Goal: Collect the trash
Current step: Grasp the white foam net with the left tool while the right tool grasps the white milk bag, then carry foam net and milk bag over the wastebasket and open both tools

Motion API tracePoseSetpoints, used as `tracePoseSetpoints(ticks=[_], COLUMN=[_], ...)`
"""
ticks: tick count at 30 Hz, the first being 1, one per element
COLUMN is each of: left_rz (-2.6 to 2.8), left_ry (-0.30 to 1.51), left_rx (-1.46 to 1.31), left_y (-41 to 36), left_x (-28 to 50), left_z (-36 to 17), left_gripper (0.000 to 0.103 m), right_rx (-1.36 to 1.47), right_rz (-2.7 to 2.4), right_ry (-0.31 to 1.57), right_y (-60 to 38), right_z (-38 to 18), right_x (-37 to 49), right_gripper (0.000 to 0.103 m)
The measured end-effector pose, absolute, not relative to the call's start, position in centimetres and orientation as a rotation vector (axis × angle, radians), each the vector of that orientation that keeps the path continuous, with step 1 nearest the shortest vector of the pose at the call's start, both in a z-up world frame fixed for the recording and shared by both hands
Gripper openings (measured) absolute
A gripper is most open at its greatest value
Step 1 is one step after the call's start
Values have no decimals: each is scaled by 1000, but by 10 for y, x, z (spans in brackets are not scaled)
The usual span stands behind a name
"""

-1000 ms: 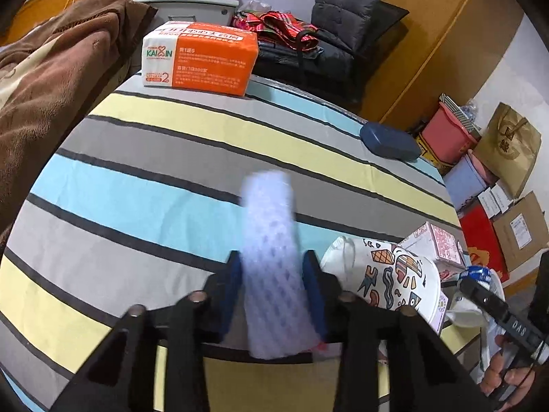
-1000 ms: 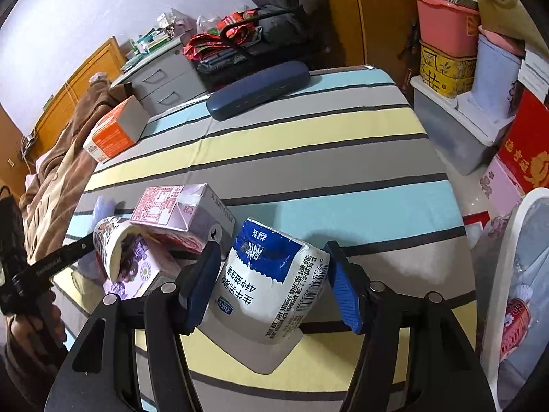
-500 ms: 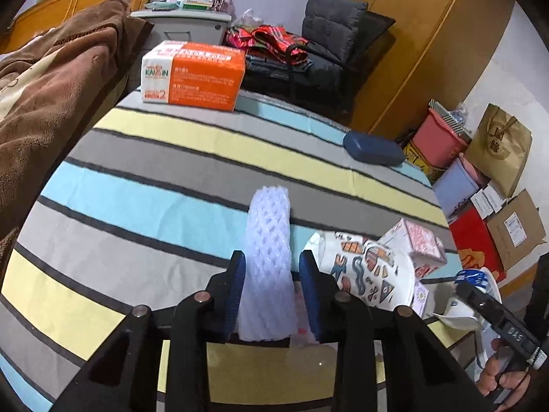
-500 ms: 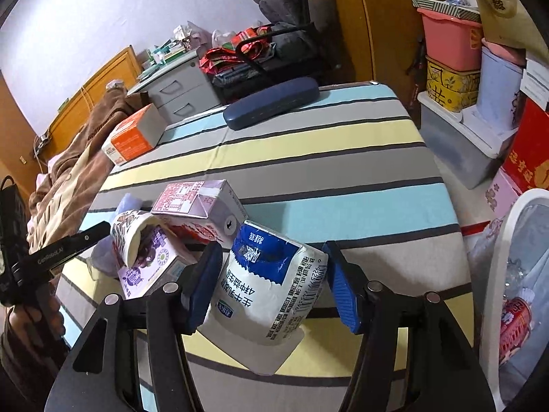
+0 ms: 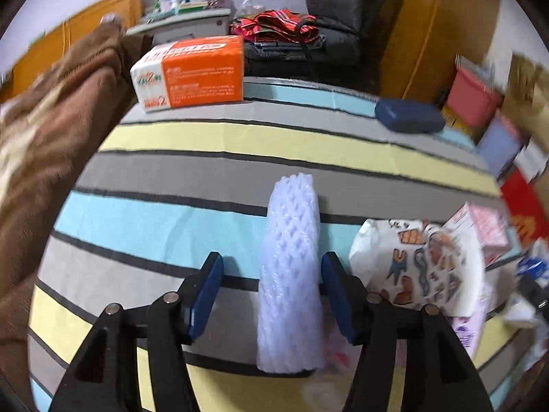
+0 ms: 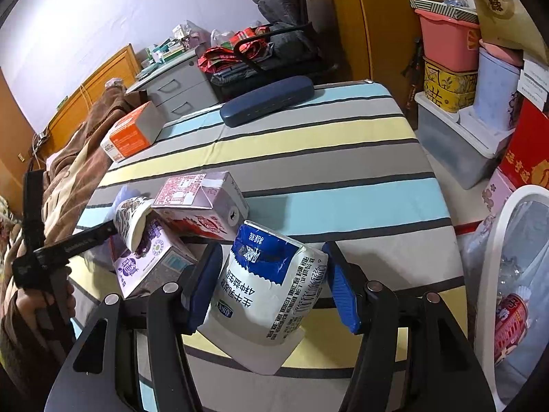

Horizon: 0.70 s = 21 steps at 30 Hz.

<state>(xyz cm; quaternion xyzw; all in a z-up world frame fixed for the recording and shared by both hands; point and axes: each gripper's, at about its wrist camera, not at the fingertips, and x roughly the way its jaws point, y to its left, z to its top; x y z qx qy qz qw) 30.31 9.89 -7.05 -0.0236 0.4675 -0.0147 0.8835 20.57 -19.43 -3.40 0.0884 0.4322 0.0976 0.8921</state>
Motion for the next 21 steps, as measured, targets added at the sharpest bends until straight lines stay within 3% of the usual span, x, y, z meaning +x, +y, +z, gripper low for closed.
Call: tracePoseSetpoints(ticks=[3,5,21], left_rz=[-33,-50,-140], left_ry=[965,961,834], left_rx=[-53,-75,-177], left_y=[101,106,101], left_x=[303,302,255], left_z=[-70,-68,-23], left_gripper=[57,29,28], right_rx=[182,181,203], right_rz=[206,208,212], right_ry=[894,890,835], right_y=[-194,-193,-203], right_z=[-34,-34,-18], right_x=[205,205,188], right_gripper=[61,61,61])
